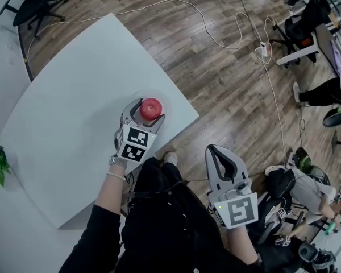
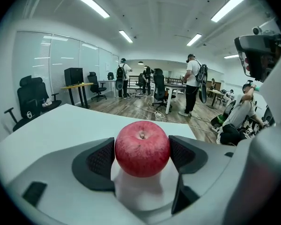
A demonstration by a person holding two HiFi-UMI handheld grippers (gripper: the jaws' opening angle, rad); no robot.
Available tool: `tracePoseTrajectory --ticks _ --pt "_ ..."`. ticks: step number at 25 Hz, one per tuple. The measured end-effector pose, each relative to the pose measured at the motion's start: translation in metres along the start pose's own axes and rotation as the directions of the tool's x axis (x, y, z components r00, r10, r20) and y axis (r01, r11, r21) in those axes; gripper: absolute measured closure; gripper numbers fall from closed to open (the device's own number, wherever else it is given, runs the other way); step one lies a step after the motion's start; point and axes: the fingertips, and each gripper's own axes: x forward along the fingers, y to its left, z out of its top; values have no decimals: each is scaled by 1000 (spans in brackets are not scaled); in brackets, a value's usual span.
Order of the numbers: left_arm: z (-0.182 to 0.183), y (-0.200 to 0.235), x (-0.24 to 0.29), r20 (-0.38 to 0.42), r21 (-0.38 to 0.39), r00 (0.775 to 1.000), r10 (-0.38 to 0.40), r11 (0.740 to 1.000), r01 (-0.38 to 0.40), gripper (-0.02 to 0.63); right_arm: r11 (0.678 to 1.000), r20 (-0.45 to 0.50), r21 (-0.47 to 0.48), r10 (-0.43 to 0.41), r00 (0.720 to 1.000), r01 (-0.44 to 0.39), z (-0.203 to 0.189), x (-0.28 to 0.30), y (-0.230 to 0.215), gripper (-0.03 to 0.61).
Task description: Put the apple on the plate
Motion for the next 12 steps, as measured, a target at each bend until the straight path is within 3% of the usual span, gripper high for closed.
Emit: tracePoseTrajectory --ticks 12 --pt "20 -3 -19 73 -1 997 9 1000 -9 254 1000 12 -8 18 1000 -18 6 -2 7 537"
